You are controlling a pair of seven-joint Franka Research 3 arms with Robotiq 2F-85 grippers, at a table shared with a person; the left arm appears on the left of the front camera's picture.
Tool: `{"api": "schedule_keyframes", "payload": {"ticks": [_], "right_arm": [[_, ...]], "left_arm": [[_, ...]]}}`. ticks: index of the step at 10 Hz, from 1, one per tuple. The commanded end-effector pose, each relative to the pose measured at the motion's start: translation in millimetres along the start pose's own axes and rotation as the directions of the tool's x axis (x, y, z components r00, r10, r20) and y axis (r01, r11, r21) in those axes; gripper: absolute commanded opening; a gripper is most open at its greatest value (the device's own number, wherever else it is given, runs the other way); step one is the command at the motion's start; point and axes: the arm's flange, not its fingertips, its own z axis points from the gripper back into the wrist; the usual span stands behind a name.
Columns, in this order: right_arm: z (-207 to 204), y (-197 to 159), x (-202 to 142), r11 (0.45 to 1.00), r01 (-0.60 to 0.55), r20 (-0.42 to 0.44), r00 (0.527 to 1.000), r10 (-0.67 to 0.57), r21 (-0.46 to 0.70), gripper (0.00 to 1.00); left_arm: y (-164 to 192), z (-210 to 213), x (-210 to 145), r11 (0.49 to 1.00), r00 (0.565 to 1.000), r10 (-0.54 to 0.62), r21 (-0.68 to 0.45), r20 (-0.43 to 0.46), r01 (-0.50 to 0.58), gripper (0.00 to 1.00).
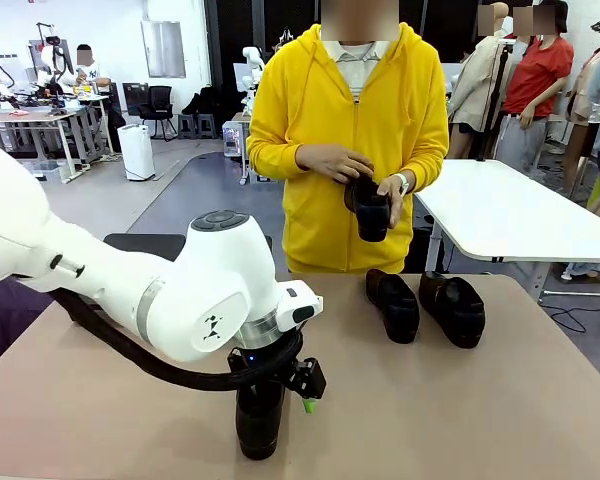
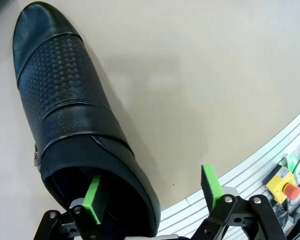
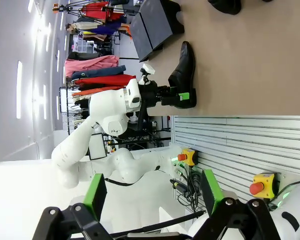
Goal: Organize the shoes by placing them on the stand.
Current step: Place the Shoe from the middle of the table onto the Shoes Stand.
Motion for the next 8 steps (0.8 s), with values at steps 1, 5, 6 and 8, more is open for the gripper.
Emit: {"api": "schedule_keyframes", "payload": {"ticks": [1,5,6,8], "right_arm": [[1.0,3.0,1.7,1.000,-0.024,0.005,1.000,0.024,0.020,1.00],[1.0,3.0,1.7,1.000,-0.024,0.005,1.000,0.024,0.020,1.00],[1.0,3.0,1.7,1.000,-0.024,0.005,1.000,0.024,0.020,1.00],[1.0,3.0,1.7,1.000,-0.024,0.005,1.000,0.024,0.020,1.00]], "left_arm": [[-4.5,0.3,6.1,0.999,1.000,0.024,0.041,-0.017,-0.023,0.36],[-4.6,-0.5,2.3,0.997,1.000,0.021,0.078,-0.022,-0.019,0.00],[-4.5,-0.7,1.0,0.996,1.000,0.016,0.094,-0.025,-0.014,0.00],[-0.7,2.5,3.4,0.993,0.999,0.020,0.117,-0.030,-0.016,0.00]]}}
